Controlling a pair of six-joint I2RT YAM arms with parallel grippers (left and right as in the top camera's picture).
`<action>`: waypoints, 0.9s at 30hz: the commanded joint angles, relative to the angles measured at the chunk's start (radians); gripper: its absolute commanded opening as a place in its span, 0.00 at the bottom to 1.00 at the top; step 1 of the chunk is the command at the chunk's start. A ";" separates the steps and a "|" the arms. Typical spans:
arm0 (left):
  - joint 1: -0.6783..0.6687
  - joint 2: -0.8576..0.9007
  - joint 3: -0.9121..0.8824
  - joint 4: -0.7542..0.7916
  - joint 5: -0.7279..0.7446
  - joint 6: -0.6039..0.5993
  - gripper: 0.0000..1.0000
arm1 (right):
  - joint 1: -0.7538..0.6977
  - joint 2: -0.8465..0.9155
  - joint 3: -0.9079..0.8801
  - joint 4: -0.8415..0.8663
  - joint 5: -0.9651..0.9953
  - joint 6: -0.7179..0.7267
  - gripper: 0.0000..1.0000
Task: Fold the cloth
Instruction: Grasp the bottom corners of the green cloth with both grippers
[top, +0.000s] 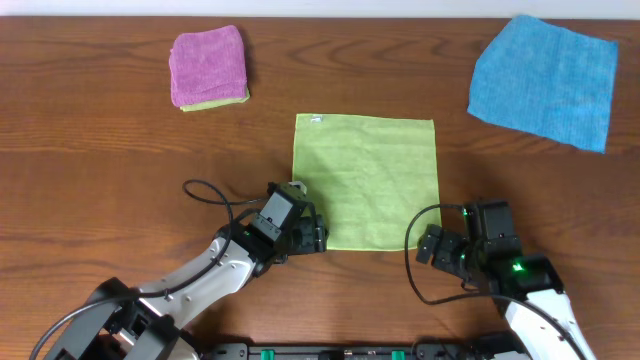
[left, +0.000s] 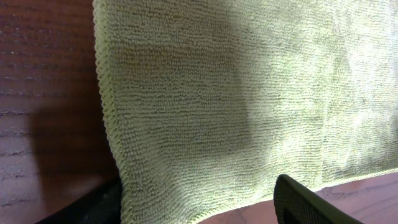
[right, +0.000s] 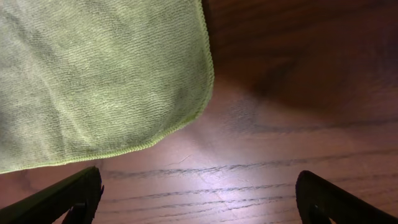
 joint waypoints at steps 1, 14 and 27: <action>-0.005 0.058 -0.062 -0.068 0.049 -0.058 0.74 | -0.008 -0.005 -0.001 0.005 0.029 0.017 0.99; -0.005 0.058 -0.062 -0.088 0.048 -0.063 0.20 | -0.008 -0.004 -0.001 0.029 0.008 0.031 0.88; -0.005 0.058 -0.062 -0.089 0.040 -0.078 0.06 | -0.008 -0.005 -0.180 0.293 0.007 0.426 0.71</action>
